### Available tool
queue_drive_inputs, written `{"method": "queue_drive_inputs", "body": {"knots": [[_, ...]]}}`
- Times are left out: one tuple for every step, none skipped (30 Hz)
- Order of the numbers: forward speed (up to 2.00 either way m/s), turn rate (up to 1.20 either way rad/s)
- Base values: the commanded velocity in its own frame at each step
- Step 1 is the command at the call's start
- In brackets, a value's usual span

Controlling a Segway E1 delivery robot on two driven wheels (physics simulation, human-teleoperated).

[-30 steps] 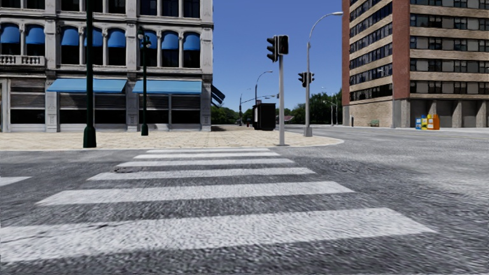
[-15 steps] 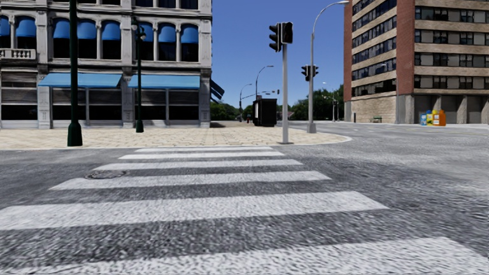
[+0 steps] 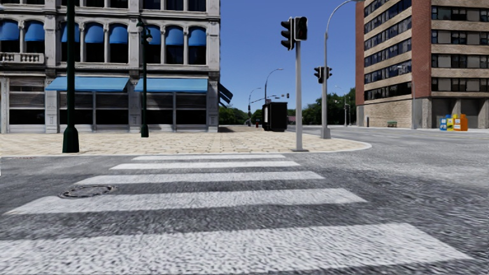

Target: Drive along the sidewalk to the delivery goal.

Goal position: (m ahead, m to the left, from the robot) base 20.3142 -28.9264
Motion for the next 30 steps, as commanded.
{"method": "queue_drive_inputs", "body": {"knots": [[1.33,0.35],[1.33,0.35],[1.33,0.35],[1.33,0.35],[1.33,0.35],[1.33,0.30],[1.33,0.25],[1.33,0.23],[1.33,0.23],[1.33,0.00],[1.33,0.00],[1.33,0.00],[1.33,0.00],[1.92,0.00],[2.00,0.00],[2.00,0.00],[2.00,0.00],[2.00,0.00],[2.00,0.00],[2.00,0.00],[2.00,0.00],[2.00,0.00],[2.00,0.00],[2.00,0.00],[2.00,0.00],[2.00,0.00],[2.00,0.00],[2.00,0.00],[2.00,0.00],[2.00,0.00]]}}
